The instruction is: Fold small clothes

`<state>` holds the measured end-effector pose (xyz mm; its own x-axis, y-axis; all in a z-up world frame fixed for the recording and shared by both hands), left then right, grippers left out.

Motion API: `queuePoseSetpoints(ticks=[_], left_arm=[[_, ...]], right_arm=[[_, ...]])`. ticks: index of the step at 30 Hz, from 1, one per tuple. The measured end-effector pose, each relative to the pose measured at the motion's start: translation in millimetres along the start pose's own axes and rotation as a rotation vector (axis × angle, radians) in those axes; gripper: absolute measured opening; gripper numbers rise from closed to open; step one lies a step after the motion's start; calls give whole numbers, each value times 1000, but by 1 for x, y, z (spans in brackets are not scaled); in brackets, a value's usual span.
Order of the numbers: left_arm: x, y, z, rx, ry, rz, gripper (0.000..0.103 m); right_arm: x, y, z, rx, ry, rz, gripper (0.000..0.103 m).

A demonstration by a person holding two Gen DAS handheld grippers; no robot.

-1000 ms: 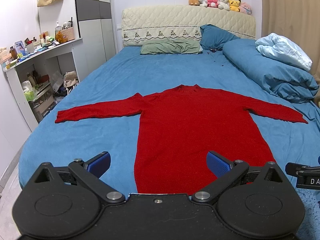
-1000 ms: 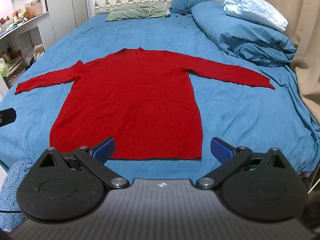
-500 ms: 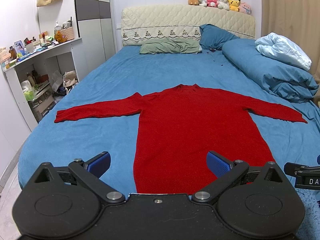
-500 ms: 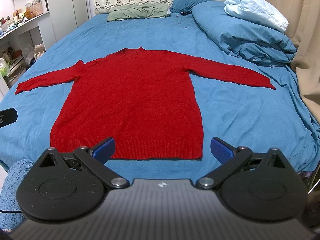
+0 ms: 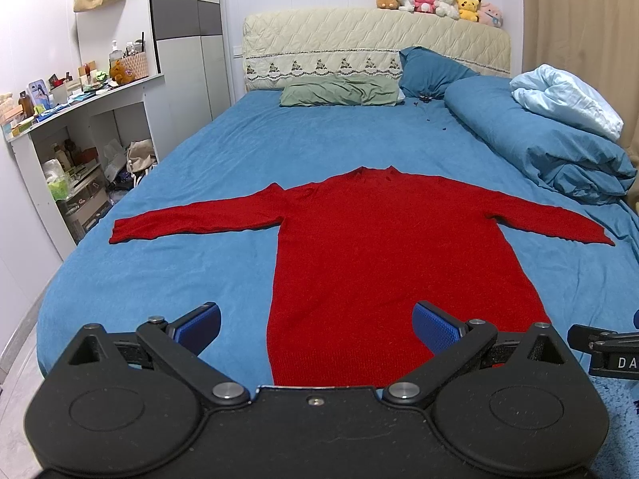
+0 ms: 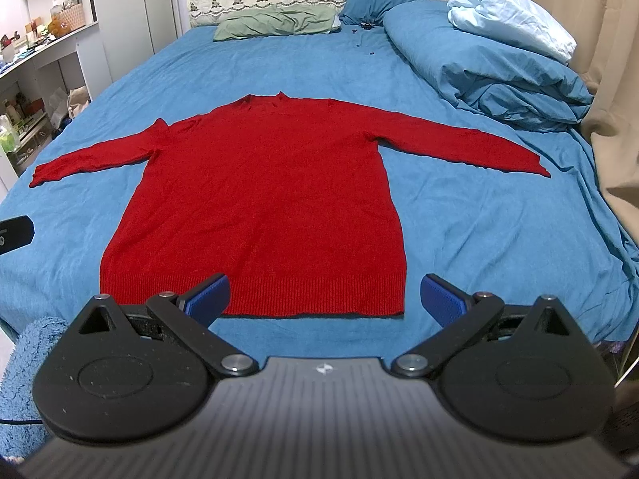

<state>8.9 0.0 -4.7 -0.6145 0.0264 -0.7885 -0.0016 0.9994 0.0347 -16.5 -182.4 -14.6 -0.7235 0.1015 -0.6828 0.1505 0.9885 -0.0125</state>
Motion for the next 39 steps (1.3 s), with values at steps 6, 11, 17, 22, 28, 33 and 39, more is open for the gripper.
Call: queuePoseSetpoints(ticks=[6, 11, 17, 22, 28, 33, 39], left_arm=[[-3, -1, 1, -3, 0, -6, 103], [-31, -11, 9, 18, -24, 10, 103], [-105, -37, 47, 58, -99, 52, 103], [-163, -68, 110, 125, -106, 87, 103], [-205, -117, 228, 195, 17, 104, 103], [-206, -164, 340, 213, 142, 144, 103], [-188, -210, 448, 213, 264, 155, 103]], right_arm=[[0, 3, 4, -7, 1, 2, 103], [-17, -5, 3, -18, -26, 46, 103], [-61, -55, 26, -3, -65, 158, 103], [-106, -115, 71, 42, -94, 261, 103], [-139, -199, 159, 158, -74, 359, 103], [-138, -269, 234, 201, -61, 466, 103], [-125, -325, 315, 271, -54, 501, 103]])
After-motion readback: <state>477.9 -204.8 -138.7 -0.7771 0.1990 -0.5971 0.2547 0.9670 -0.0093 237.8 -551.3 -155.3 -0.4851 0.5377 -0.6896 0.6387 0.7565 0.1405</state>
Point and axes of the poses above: each gripper's, at about its wrist camera, not at the fingertips, and z roughly the way its jaws point, y to its left, x to its underside, the point moved 1 cm from there along z, roughly the way its jaws point, and after that the axes turned 1 degree about -z, right-handed, at the moved point
